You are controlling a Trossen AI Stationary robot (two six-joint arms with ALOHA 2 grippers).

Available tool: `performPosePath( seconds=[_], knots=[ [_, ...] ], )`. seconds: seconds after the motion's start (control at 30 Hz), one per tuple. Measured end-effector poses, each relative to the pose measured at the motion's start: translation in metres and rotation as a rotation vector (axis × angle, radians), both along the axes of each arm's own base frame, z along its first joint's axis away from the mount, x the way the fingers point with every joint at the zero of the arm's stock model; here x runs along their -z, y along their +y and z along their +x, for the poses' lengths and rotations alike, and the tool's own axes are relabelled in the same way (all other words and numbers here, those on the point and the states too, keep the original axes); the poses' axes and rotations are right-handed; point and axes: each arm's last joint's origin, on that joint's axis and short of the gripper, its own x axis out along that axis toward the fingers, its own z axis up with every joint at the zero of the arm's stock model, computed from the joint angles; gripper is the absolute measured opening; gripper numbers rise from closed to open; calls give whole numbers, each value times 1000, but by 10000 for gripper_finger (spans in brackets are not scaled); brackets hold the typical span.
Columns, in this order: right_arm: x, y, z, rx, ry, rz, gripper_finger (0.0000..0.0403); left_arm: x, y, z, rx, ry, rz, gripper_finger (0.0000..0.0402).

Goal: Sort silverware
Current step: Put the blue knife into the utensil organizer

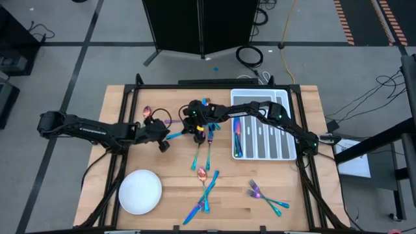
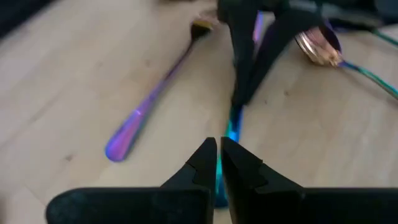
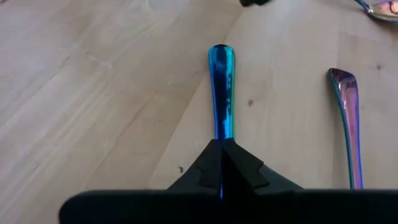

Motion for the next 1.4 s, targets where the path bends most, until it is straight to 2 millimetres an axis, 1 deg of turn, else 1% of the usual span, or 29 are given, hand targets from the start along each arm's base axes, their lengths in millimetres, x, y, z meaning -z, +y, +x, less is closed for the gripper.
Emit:
performPosePath(
  seconds=[0.13, 0.23, 0.33, 0.43, 0.6, 0.7, 0.83, 0.93, 1.0, 1.1, 1.2, 1.3, 1.4],
  knots=[
    [-3, 2, 2, 4, -25, -1, 0, 2, 1, 6, -6, -57, 41, 33],
    [-16, 3, 2, 2, -47, -6, 0, 12, 1, 7, 14, -71, 56, 34],
    [-29, 3, 1, 4, -66, -3, 0, 18, 1, 8, 15, -55, 56, 34],
    [-38, 1, -4, 13, -33, 16, 0, 22, 1, 11, 15, -40, 54, 34],
    [-44, -19, -23, 37, 89, 47, 0, 24, 1, 21, 39, -92, 68, 34],
    [-42, -32, -35, 70, 177, 138, 0, 24, 1, 26, 49, -113, 97, 34],
    [-40, -44, -45, 108, 242, 236, 0, 21, 4, 28, -7, -143, 169, 34],
    [-40, -41, -45, 118, 259, 276, 0, 20, 4, 28, -17, -150, 172, 33],
    [-39, -37, -45, 118, 284, 276, 0, 21, 3, 26, 21, -122, 140, 31],
    [-37, -30, -44, 127, 311, 225, 0, 29, 1, 19, 55, -26, 81, 25],
    [-38, -23, -40, 112, 290, 173, 0, 34, 0, 14, 76, 48, 53, 19],
    [-39, -17, -35, 90, 261, 153, 0, 34, 0, 16, 76, 29, 58, 17],
    [-40, -14, -33, 81, 243, 146, 0, 29, 2, 20, 62, -21, 116, 17]
  ],
)
